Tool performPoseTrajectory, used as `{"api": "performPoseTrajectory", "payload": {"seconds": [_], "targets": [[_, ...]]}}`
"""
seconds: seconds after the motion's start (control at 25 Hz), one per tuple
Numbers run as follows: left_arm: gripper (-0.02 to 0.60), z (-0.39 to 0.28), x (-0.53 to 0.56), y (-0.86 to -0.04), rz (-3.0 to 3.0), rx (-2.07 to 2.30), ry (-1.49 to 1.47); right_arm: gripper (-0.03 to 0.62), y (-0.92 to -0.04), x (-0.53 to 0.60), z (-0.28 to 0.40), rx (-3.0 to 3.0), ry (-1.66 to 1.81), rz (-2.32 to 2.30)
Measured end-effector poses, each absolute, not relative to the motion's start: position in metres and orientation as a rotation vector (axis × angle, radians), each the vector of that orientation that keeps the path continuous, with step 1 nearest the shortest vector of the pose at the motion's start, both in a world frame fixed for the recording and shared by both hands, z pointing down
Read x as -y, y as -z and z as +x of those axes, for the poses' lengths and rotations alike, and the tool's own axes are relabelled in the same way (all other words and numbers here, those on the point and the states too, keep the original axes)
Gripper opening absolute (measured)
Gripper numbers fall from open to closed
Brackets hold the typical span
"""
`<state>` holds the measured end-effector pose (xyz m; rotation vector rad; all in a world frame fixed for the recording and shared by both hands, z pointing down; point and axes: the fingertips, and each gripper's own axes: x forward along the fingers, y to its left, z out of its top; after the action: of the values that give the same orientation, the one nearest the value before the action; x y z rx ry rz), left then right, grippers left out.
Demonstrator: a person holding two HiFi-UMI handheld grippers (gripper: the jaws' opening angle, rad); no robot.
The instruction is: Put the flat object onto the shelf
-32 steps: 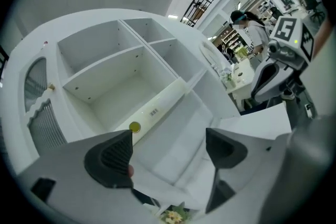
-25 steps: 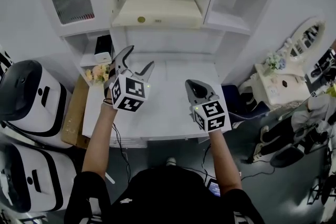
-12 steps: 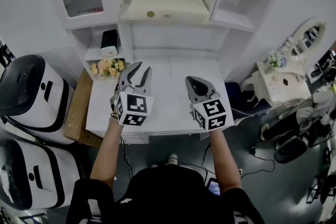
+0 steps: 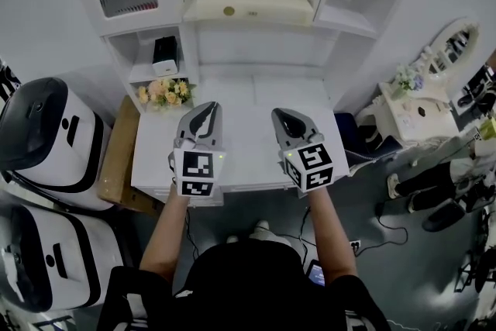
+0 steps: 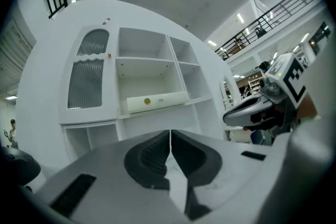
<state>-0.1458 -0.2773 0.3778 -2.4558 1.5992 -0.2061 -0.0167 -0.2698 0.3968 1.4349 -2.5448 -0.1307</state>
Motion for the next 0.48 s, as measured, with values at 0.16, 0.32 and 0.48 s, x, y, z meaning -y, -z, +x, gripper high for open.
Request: {"api": "performPoseTrajectory", "payload": {"seconds": [0.16, 0.32, 0.48], "targets": [[0.012, -0.148, 0.267, -0.378, -2.465, -1.597, 0.2, -0.012, -0.391, 0.266, -0.021, 2.554, 0.148, 1.434], [0.012, -0.152, 0.262, -0.38, -2.512, -1.585, 0.205, -0.012, -0.387, 0.265, -0.026, 2.562, 0.17, 1.425], [0.012, -0.148, 0.259, -0.378, -2.511, -1.578, 0.21, -0.012, -0.385, 0.262, -0.021, 2.562, 0.175, 1.431]]}}
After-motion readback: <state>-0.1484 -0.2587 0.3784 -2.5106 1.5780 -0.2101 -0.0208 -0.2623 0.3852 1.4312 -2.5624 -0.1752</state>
